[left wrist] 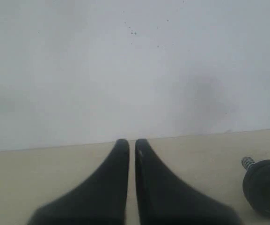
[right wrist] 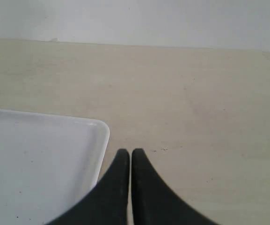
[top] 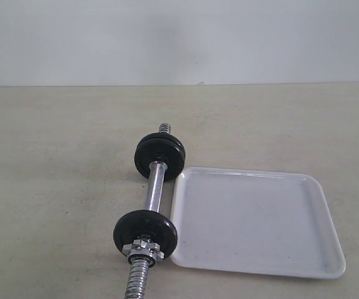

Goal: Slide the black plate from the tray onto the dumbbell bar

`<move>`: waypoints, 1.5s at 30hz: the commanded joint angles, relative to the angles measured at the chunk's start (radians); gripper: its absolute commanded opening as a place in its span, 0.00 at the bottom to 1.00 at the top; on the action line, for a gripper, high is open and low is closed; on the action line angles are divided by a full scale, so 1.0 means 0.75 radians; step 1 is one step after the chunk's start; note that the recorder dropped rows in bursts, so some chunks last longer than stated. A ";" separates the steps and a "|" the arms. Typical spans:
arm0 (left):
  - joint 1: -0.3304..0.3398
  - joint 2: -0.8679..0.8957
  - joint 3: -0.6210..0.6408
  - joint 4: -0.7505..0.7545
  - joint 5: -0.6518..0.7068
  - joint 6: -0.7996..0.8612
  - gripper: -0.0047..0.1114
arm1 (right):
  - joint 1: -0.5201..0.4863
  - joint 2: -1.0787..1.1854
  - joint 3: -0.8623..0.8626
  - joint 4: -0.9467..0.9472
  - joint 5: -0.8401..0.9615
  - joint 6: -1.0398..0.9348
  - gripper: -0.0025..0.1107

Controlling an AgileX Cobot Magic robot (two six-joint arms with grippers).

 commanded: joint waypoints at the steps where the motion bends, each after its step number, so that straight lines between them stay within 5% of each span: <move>1: 0.003 -0.005 0.005 -0.163 0.032 0.114 0.08 | -0.001 -0.006 -0.001 0.000 0.001 0.003 0.02; 9: 0.003 -0.005 0.005 -1.163 0.302 1.249 0.08 | -0.001 -0.006 -0.001 0.000 -0.004 0.003 0.02; 14: 0.003 -0.005 0.005 -1.512 0.395 1.690 0.08 | -0.001 -0.006 -0.001 0.000 -0.004 0.000 0.02; 45: 0.003 -0.005 0.005 -1.515 0.397 1.599 0.08 | -0.001 -0.006 -0.001 0.000 -0.004 0.002 0.02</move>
